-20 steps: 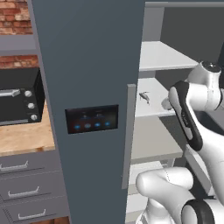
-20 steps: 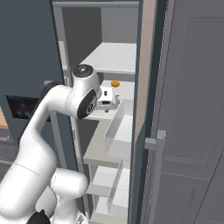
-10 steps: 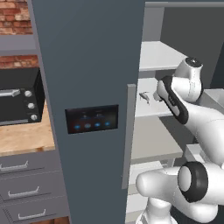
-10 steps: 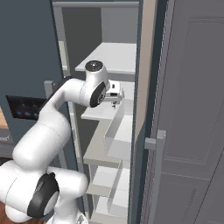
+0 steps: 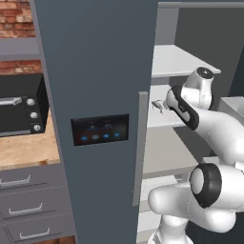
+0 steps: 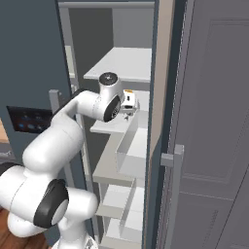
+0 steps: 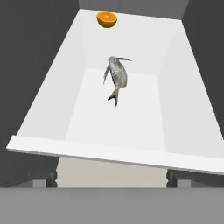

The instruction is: Take the fish out of the fridge, briefly rinse it in the sink, and place it on the tray next to the sink.

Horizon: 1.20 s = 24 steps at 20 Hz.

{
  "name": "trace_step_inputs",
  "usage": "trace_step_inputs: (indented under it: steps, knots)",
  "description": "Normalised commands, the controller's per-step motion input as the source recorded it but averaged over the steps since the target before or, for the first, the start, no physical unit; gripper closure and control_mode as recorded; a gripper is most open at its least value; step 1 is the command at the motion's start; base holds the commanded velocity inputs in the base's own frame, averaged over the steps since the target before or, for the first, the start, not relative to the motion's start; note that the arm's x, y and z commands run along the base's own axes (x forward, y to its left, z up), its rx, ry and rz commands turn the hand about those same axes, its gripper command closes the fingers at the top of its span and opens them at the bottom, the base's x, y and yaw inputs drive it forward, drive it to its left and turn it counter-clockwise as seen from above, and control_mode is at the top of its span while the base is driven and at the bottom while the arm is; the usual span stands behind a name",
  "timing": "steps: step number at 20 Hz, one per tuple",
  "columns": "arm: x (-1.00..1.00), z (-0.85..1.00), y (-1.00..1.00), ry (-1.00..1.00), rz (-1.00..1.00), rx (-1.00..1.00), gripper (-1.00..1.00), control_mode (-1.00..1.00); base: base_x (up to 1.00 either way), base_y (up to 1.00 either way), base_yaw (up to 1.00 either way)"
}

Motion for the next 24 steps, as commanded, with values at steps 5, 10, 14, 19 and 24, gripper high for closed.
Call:
trace_step_inputs:
  steps: [5, 10, 14, 19, 24]
  knots:
    - [0.10, -0.23, 0.00, -0.02, 0.00, 0.04, -1.00, -1.00, 0.00, 0.00, 0.00]
    - [0.28, -0.19, 0.00, 0.00, 0.00, 0.00, -1.00, -1.00, 0.00, 0.00, 0.00]
    - [0.52, -0.17, 0.04, 0.00, 0.00, 0.00, -1.00, -1.00, 0.00, 0.00, 0.00]
    - [0.42, -0.18, 0.00, 0.00, 0.00, 0.00, -1.00, -1.00, 0.00, 0.00, 0.00]
    - [0.44, -0.14, 0.00, 0.00, 0.00, 0.00, -1.00, -1.00, 0.00, 0.00, 0.00]
